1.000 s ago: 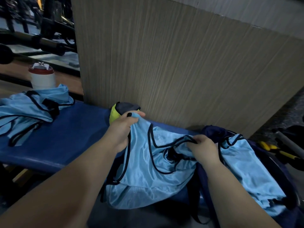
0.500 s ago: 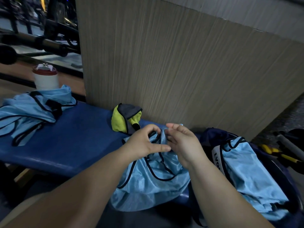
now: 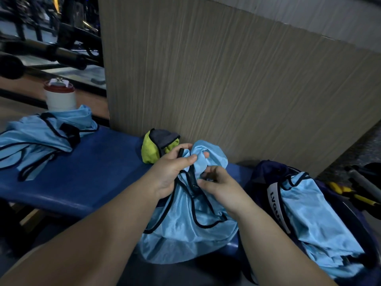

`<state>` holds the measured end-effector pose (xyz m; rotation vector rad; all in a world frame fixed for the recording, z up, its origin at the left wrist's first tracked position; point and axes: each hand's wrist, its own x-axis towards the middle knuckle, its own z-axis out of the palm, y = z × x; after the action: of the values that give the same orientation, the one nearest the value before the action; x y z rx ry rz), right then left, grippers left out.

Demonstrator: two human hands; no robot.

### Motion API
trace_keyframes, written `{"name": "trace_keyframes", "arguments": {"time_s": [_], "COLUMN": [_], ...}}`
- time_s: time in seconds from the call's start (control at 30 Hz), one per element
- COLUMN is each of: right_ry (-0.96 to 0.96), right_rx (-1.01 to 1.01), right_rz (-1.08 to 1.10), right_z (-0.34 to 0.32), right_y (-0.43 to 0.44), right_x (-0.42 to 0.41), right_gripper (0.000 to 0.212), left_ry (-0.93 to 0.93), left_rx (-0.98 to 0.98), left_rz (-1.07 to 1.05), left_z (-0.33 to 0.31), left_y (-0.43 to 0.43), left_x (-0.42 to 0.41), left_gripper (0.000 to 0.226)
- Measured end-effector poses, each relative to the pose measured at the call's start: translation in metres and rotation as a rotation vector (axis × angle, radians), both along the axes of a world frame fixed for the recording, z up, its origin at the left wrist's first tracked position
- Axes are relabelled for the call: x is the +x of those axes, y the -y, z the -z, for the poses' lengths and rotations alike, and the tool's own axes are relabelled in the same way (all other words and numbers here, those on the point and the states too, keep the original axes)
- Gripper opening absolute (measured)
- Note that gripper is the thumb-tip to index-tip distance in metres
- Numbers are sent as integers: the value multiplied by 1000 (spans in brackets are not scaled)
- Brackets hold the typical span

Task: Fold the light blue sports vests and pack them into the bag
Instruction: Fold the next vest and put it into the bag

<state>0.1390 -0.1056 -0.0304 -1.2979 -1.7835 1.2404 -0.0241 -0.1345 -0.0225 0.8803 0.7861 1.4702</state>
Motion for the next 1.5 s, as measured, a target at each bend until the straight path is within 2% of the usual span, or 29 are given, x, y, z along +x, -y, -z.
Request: {"name": "trace_keyframes", "arguments": {"time_s": [0.1, 0.2, 0.27, 0.33, 0.43, 0.47, 0.53, 0.63, 0.7, 0.77, 0.87, 0.9, 1.03, 1.1, 1.17, 1.23, 1.4, 1.5], "right_ry": [71, 127, 94, 70, 106, 102, -9, -251, -279, -273, -277, -283, -267, -261, -264, -233, -194, -23], "right_rx": [-68, -60, 5, 109, 258, 280, 214, 133, 177, 234, 279, 296, 343, 337, 332, 362, 264, 217], "right_rz": [-41, -59, -48, -34, 54, 87, 105, 99, 163, 210, 238, 244, 372, 386, 335, 246, 26, -8], "right_z": [1, 0, -1, -2, -1, -2, 0, -5, -7, -10, -15, -15, -15, -16, -16, -16, -20, -18], "right_y": [0, 2, 3, 4, 1, 0, -3, -2, -1, 0, 2, 2, 1, 3, 5, 7, 8, 7], "right_x": [0, 0, 0, -2, -5, -5, -2, 2, 3, 2, 0, 0, 3, 5, 8, 9, 12, 15], "right_gripper": [72, 82, 88, 77, 28, 23, 32, 30, 30, 31, 31, 30, 31, 25, 13, 18, 12, 40], "left_ry": [39, 99, 137, 160, 137, 131, 88, -253, -429, -486, -623, -614, -360, -362, -342, -283, -289, -287], "left_rx": [-9, -25, -37, -45, -61, -76, -125, -183, -177, -143, -45, -22, -28, -39, -66, -90, -81, -82], "left_rz": [-6, 2, 31, 48, 34, 11, -68, -199, -160, -68, -3, -9, -122, -136, -119, -92, -85, -95], "left_z": [1, 2, 2, 1, 2, 4, 6, 8, 9, 9, 9, 8, 1, 0, -1, 0, 1, 2], "left_y": [0, -2, -3, -2, -3, -6, -10, -11, -8, -6, -4, -4, -3, -2, -1, -1, -1, -1], "left_x": [-2, -5, -6, -5, -5, -6, -6, -7, -5, -3, 0, 0, -3, -6, -7, -6, -8, -6], "left_gripper": [28, 33, 36, 39, 54, 58, 60, 73, 95, 106, 96, 91, 62, 49, 35, 24, 16, 15]}}
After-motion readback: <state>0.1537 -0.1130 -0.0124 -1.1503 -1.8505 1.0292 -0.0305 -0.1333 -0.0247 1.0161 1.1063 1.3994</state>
